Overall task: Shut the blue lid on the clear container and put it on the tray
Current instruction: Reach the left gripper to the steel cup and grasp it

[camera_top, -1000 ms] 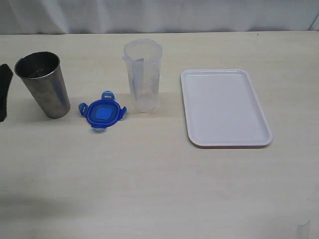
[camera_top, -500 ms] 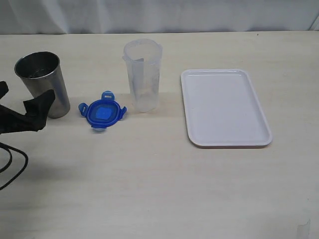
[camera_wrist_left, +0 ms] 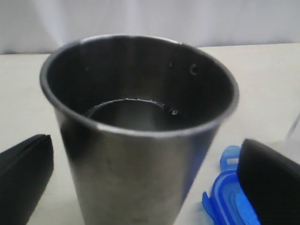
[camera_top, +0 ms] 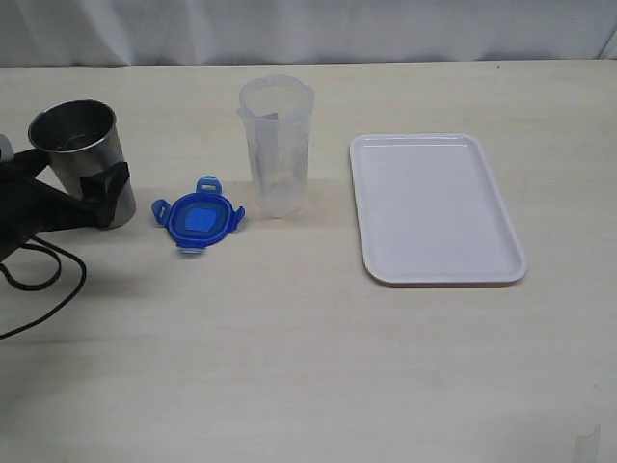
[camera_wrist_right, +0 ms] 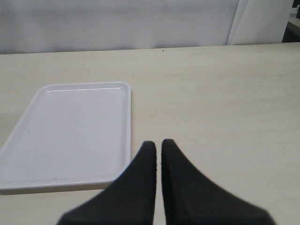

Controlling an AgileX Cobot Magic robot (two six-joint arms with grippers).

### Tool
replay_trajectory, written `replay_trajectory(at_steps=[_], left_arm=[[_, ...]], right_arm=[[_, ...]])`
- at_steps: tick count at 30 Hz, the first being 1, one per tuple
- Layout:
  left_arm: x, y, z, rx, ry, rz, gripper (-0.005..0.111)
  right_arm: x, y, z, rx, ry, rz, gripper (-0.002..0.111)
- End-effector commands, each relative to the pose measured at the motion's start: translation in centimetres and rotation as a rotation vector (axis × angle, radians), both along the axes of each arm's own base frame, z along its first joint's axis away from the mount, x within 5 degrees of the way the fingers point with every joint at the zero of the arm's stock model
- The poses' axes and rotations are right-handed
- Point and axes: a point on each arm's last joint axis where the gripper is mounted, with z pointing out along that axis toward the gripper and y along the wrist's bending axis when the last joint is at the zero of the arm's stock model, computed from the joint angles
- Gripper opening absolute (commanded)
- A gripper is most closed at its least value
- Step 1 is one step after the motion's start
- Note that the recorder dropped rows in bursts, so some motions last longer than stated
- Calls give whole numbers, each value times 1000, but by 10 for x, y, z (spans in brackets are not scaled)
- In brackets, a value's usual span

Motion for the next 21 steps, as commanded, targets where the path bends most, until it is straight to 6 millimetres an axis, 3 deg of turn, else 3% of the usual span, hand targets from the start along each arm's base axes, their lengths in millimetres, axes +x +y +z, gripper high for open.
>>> replay_trajectory(at_steps=[1,10,21], left_arm=[[16,-1,0,-5,-41,3,105],[31,0,1,17,-27,6,105],[32,1,-12,-10,-31,25,105]], right_arm=[[0,0,1,-1,-16,-5,4],[0,0,1,-1,-16,-5,4],[0,0,1,-1,-16,-5,4]])
